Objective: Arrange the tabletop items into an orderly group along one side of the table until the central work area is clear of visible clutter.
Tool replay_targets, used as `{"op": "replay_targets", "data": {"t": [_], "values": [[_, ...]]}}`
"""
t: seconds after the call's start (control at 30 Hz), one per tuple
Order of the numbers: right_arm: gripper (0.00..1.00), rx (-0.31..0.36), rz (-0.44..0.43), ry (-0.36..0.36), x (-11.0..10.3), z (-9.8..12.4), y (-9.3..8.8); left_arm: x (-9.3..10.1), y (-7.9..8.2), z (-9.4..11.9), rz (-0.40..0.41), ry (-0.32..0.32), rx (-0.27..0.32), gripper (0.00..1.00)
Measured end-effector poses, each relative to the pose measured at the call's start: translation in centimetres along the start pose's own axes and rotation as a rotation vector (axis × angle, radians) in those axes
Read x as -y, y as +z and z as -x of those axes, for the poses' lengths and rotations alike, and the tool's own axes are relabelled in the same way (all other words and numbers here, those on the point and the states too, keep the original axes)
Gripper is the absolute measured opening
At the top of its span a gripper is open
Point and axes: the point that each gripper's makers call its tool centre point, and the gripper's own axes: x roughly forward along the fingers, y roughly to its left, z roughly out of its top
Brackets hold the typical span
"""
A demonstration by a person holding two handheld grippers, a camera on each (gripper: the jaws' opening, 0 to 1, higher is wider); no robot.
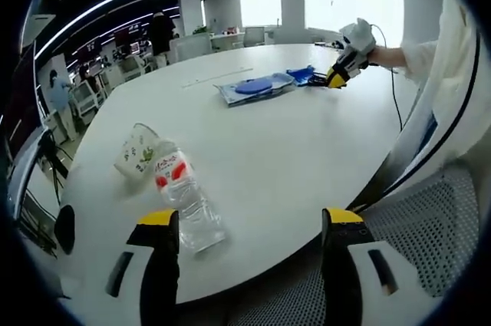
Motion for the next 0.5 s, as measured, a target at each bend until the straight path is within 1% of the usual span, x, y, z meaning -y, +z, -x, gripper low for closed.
{"op": "replay_targets", "data": {"t": [0.1, 0.2, 0.4, 0.43, 0.5], "values": [[0.07, 0.007, -0.009, 0.016, -0.3, -0.3, -0.1, 0.0, 0.0, 0.0, -0.002, -0.001, -0.002, 0.77], [0.07, -0.005, -0.02, 0.037, -0.6, -0.7, -0.6, 0.0, -0.1, 0.0, -0.002, 0.0, -0.005, 0.77], [0.07, -0.012, -0.015, 0.071, -1.0, -1.3, -1.1, 0.0, -0.3, 0.0, -0.002, 0.003, -0.01, 0.76], [0.07, -0.013, -0.011, 0.075, -1.0, -1.3, -1.2, -0.6, -0.8, -0.1, -0.002, 0.001, -0.012, 0.76], [0.08, -0.018, -0.011, 0.086, -1.2, -1.5, -1.4, -0.7, -0.9, -0.1, -0.003, 0.002, -0.014, 0.76]]}}
